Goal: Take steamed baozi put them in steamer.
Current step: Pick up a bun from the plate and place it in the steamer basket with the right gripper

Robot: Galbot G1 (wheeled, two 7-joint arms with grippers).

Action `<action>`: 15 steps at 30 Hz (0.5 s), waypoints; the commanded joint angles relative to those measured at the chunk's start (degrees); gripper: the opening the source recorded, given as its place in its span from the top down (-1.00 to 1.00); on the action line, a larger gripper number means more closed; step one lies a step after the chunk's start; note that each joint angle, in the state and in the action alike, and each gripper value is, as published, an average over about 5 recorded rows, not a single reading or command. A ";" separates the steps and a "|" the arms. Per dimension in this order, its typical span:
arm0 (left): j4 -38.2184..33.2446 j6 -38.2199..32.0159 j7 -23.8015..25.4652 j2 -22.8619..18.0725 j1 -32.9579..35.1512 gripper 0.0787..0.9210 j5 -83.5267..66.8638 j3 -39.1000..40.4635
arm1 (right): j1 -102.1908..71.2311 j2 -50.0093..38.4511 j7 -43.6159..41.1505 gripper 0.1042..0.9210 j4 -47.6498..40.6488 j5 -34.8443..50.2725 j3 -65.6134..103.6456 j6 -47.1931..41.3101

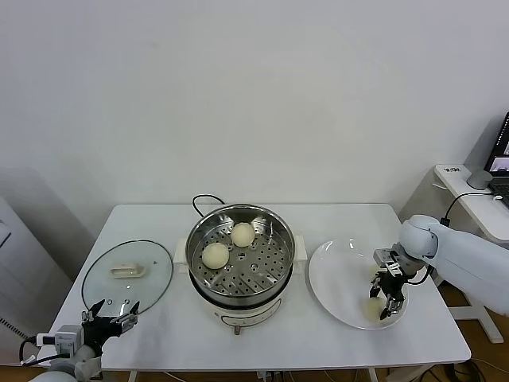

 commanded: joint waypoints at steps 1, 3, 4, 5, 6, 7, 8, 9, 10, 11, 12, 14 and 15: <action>-0.11 0.15 -0.06 -0.09 -0.12 -0.77 0.07 0.09 | 3.19 -0.10 -0.55 0.01 0.66 1.02 -1.20 0.14; -0.17 0.20 -0.07 -0.09 -0.16 -0.77 0.10 0.11 | 6.73 -0.10 -0.89 0.01 1.24 1.96 -2.63 0.29; -0.18 0.21 -0.08 -0.06 -0.18 -0.77 0.11 0.12 | 8.64 0.05 -1.00 0.02 1.43 2.46 -3.29 0.38; -0.17 0.22 -0.09 -0.01 -0.20 -0.77 0.12 0.12 | 10.97 0.48 -1.15 0.02 1.52 3.09 -3.83 0.58; -0.15 0.22 -0.10 0.05 -0.22 -0.77 0.13 0.13 | 13.96 1.23 -1.31 0.03 1.46 3.84 -4.42 1.05; -0.12 0.23 -0.11 0.10 -0.25 -0.77 0.13 0.13 | 17.04 2.18 -1.50 0.03 1.31 4.56 -4.97 1.73; -0.09 0.22 -0.12 0.13 -0.28 -0.77 0.14 0.12 | 19.64 3.29 -1.75 0.03 1.03 5.11 -5.22 2.60; -0.08 0.22 -0.13 0.14 -0.31 -0.77 0.14 0.12 | 22.62 4.87 -1.94 0.03 0.64 5.87 -5.39 3.68; -0.08 0.21 -0.14 0.12 -0.36 -0.77 0.14 0.12 | 24.91 6.26 -2.07 0.03 0.26 6.46 -5.43 4.71; -0.12 0.21 -0.15 0.06 -0.41 -0.77 0.14 0.12 | 26.62 7.89 -2.14 0.03 -0.15 7.01 -5.01 5.86; -0.18 0.20 -0.16 -0.01 -0.45 -0.77 0.14 0.14 | 28.10 9.61 -2.16 0.02 -0.63 7.70 -4.47 7.09; -0.31 0.19 -0.17 -0.15 -0.49 -0.77 0.14 0.18 | 30.01 12.84 -2.14 0.02 -1.55 9.17 -3.18 9.78; -0.37 0.17 -0.17 -0.20 -0.48 -0.77 0.14 0.19 | 30.77 14.50 -2.20 0.01 -2.05 9.84 -2.57 11.36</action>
